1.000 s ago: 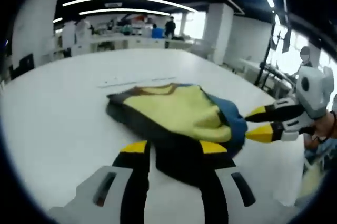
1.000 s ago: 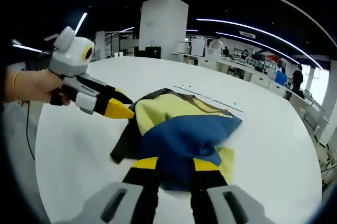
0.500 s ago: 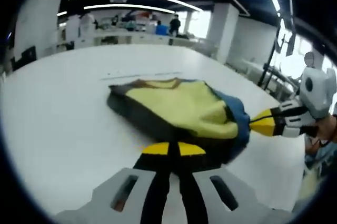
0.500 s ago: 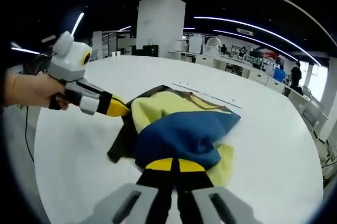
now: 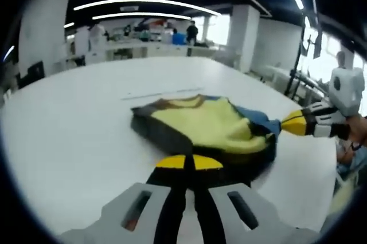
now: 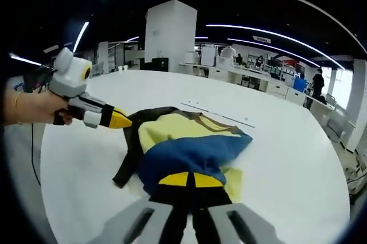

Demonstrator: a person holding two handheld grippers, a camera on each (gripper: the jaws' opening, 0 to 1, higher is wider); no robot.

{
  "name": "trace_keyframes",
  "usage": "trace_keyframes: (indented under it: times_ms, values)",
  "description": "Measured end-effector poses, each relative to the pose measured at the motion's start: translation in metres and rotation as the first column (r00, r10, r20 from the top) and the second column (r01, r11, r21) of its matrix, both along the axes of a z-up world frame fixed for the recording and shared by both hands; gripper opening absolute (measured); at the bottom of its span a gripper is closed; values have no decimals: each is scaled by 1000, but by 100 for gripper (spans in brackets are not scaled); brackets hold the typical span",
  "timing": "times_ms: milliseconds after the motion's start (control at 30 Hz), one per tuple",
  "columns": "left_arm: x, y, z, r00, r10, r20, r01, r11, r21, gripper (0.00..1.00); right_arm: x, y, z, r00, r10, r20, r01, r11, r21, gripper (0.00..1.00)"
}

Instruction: Fold the garment on the visible template until the final outline fits inside the template.

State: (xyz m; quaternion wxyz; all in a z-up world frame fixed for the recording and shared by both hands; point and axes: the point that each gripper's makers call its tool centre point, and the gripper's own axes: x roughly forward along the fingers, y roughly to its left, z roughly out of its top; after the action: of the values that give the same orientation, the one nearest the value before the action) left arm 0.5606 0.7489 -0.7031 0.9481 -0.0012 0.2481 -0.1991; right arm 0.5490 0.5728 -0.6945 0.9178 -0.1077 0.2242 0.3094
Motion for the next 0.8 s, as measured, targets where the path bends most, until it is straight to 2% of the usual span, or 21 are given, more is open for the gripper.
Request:
trace_keyframes:
  times_ms: [100, 333, 433, 533, 600, 800]
  values:
    - [2, 14, -1, 1000, 21, 1, -21, 1000, 13, 0, 5, -6, 8, 1000, -18, 17, 18, 1000, 3, 0]
    - [6, 49, 2, 996, 84, 0, -84, 995, 45, 0, 24, -31, 13, 997, -74, 33, 74, 997, -17, 0]
    - [7, 62, 2, 995, 103, 0, -103, 992, 66, 0, 34, -47, 17, 992, -122, 38, 123, 992, -25, 0]
    - [7, 68, 1, 994, 111, -4, -110, 990, 84, 0, 43, -60, 17, 987, -153, 45, 155, 987, -43, 0]
    - [10, 79, 0, 993, 120, -9, -119, 988, 95, 0, 51, -74, 18, 980, -198, 38, 199, 979, -43, 0]
    - [13, 94, -2, 987, 159, -19, -156, 981, 114, 0, 65, -95, 20, 968, -251, 31, 252, 966, -52, 0]
